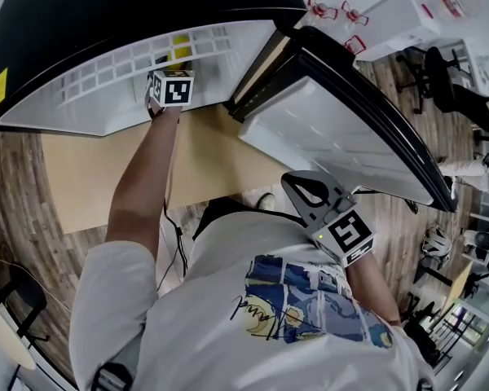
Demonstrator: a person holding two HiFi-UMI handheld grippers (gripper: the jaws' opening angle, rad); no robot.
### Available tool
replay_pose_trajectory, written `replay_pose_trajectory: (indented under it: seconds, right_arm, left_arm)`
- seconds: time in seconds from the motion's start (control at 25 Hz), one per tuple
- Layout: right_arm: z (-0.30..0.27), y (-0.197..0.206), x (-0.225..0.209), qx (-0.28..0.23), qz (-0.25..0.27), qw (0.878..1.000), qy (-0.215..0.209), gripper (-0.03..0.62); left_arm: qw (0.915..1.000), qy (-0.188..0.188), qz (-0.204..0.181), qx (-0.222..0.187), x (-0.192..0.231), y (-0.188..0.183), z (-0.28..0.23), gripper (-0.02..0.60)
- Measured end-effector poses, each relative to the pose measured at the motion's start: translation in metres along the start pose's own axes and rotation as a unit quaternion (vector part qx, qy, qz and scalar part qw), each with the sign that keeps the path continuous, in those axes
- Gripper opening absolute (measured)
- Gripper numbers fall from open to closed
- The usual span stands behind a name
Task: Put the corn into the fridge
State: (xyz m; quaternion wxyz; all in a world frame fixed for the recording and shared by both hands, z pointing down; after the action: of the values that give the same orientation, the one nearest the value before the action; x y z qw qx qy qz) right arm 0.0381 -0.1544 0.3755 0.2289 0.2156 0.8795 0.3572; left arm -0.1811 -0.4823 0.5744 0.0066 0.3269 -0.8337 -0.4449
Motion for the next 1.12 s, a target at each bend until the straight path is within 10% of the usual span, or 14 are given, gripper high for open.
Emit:
replay_pose_trajectory:
  seconds: [0.8,1.12]
  right_arm:
    - [0.034,0.037,0.002,-0.021,0.016,0.999,-0.046,0.012]
    - [0.067,0.057,-0.003,-0.044,0.039,0.994,-0.091,0.012]
  left_arm:
    - [0.9992,-0.022,0.017,-0.029,-0.025,0.009,0.088,0.336]
    - [0.9976,-0.037,0.037,-0.044,-0.070,0.019,0.183,0.204]
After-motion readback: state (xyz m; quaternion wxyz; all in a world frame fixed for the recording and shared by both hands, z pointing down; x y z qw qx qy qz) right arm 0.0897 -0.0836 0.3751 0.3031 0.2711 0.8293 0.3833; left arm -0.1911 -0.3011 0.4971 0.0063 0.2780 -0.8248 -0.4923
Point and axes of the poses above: the fingertips, and each gripper's own axes: z backward along the fingers, x to its left, y out of its underside, the point moved 8 cm from there along z, backward along the fingers, and after that the axes turned 15 degrees about -z, right-handed, at the moved point
